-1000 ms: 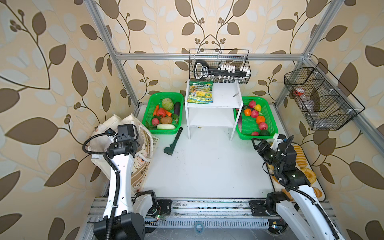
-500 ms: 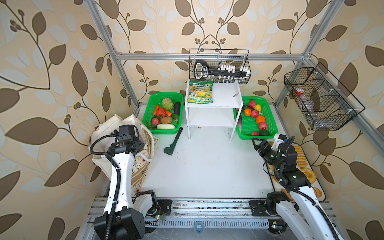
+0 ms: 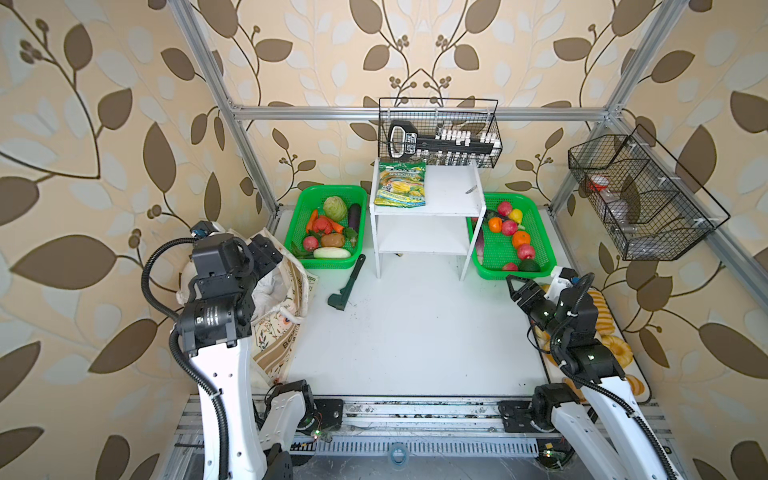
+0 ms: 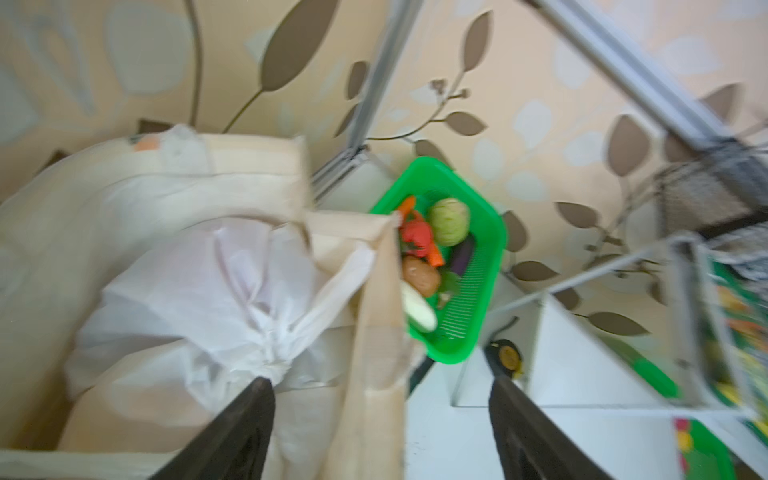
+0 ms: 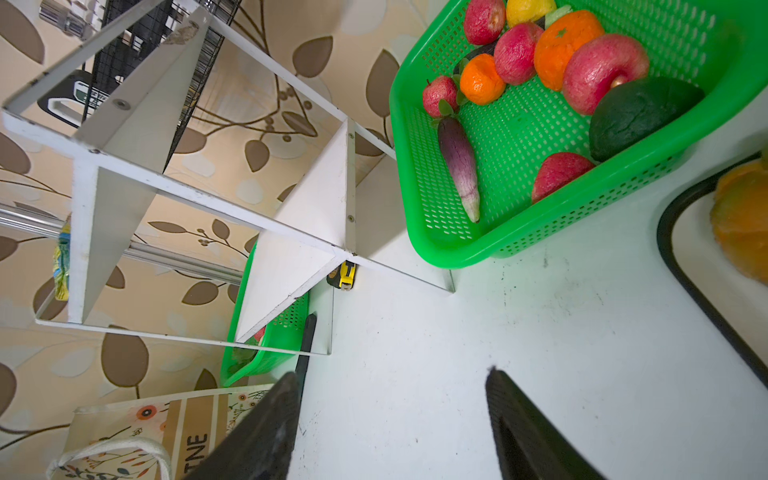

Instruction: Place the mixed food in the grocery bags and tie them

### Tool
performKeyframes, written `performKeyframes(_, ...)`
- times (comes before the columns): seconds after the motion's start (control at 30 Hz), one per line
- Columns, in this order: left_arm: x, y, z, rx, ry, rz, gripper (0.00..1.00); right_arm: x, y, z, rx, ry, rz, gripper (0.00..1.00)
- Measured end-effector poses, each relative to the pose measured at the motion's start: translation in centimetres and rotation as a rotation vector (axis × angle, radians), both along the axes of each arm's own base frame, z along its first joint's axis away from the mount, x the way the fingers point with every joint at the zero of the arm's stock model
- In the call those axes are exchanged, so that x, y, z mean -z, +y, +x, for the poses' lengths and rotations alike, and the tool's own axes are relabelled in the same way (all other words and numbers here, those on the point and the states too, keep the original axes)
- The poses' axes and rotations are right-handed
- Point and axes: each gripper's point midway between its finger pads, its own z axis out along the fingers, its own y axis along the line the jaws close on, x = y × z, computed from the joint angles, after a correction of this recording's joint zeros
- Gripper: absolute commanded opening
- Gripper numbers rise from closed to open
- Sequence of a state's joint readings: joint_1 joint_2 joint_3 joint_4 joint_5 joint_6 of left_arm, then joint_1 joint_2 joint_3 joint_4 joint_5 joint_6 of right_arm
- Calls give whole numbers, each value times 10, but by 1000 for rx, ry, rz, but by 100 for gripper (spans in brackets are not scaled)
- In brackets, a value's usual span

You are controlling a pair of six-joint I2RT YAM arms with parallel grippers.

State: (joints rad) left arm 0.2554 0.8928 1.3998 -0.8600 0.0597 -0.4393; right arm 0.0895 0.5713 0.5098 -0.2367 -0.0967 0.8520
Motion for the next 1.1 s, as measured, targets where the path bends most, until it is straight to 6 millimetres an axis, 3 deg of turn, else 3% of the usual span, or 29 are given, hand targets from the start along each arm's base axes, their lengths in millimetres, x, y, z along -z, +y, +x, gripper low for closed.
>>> performKeyframes(0.1,-18,-49,8,210,-91,-28,86,-4,-3,1,3,-24,-46,72)
performKeyframes(0.2,-9,-106,13,431,-112,-27,84,-9,-8,1,11,-56,-103,72)
performKeyframes(0.27,10,-149,10,592,-74,-24,86,-14,-12,0,21,-79,-148,73)
performKeyframes(0.4,57,-217,3,818,15,24,89,-21,-19,0,40,-120,-240,75)
performKeyframes(0.47,97,-244,1,895,87,98,90,-23,-22,1,45,-141,-309,76)
performKeyframes(0.53,142,-258,1,938,161,183,95,-20,-24,2,46,-157,-385,77)
performKeyframes(0.6,186,-257,2,949,236,277,99,-12,-26,2,42,-160,-460,78)
performKeyframes(0.67,225,-243,7,903,299,383,99,0,-28,4,40,-160,-544,78)
performKeyframes(0.77,254,-218,16,808,323,520,99,16,-32,7,48,-154,-641,78)
performKeyframes(0.9,256,-185,37,658,293,615,99,31,-36,13,70,-146,-718,78)
performKeyframes(1.1,248,-107,66,371,275,582,99,56,-39,19,86,-150,-803,78)
